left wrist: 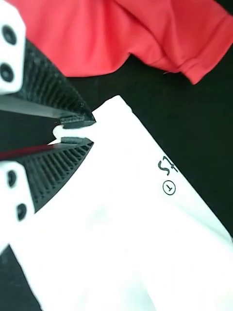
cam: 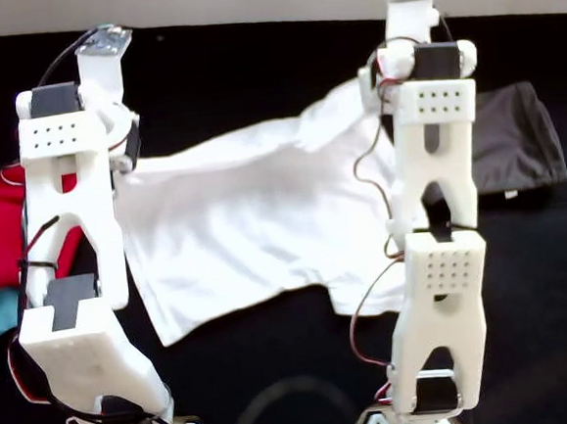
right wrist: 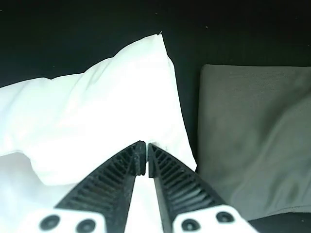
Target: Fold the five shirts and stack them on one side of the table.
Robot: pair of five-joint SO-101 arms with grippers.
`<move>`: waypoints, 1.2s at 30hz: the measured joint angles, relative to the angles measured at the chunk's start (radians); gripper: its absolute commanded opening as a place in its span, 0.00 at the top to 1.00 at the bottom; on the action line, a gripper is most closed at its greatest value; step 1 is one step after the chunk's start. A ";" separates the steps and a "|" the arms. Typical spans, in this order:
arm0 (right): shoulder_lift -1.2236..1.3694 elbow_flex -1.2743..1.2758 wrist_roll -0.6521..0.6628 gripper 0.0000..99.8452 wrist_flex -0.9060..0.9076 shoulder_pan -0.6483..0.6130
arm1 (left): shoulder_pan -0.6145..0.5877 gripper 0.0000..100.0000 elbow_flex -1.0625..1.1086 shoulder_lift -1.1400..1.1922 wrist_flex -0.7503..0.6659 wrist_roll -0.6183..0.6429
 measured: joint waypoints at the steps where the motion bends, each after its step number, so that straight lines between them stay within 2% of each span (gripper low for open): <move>1: 0.000 -0.025 0.000 0.99 0.023 0.002 | 0.000 0.99 0.000 0.000 0.021 0.000; 9: -0.002 -0.084 0.000 0.99 0.051 0.043 | 0.002 0.99 0.000 0.000 0.184 0.000; 13: -0.072 0.026 0.000 0.99 0.051 0.043 | 0.002 0.99 0.000 -0.046 0.221 0.000; 23: -0.522 0.695 0.000 0.99 0.044 0.043 | 0.002 0.99 0.063 -0.123 0.278 0.000; 31: -0.781 1.181 0.003 0.99 -0.138 0.043 | 0.002 0.99 0.296 -0.124 0.247 0.000; 36: -0.936 1.465 0.058 0.99 -0.264 0.043 | 0.002 0.99 0.397 -0.152 0.206 0.000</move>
